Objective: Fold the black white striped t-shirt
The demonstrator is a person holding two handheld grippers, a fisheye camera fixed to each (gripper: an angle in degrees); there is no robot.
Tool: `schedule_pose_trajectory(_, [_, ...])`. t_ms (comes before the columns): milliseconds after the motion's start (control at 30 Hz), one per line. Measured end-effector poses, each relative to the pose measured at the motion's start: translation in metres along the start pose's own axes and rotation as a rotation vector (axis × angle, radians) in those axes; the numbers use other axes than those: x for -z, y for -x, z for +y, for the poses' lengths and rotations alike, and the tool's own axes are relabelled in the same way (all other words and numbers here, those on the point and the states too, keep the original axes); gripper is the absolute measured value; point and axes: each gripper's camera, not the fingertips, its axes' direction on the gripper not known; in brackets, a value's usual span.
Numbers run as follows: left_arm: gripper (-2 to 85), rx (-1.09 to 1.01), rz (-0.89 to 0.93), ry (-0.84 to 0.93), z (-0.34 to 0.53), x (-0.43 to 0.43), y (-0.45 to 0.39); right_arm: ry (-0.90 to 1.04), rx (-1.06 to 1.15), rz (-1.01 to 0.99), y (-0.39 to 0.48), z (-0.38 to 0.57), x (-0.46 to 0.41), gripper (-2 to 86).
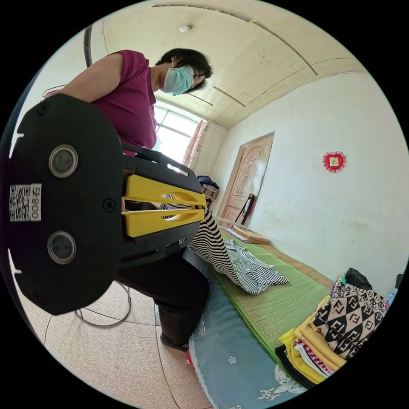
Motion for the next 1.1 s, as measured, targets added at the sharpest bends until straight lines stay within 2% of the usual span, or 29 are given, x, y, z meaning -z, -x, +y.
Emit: schedule_pose_trajectory(1100, [0.3, -0.158, 0.099, -0.055, 0.031, 0.028, -0.08, -0.032, 0.125, -0.057, 0.081, 0.052, 0.033, 0.9])
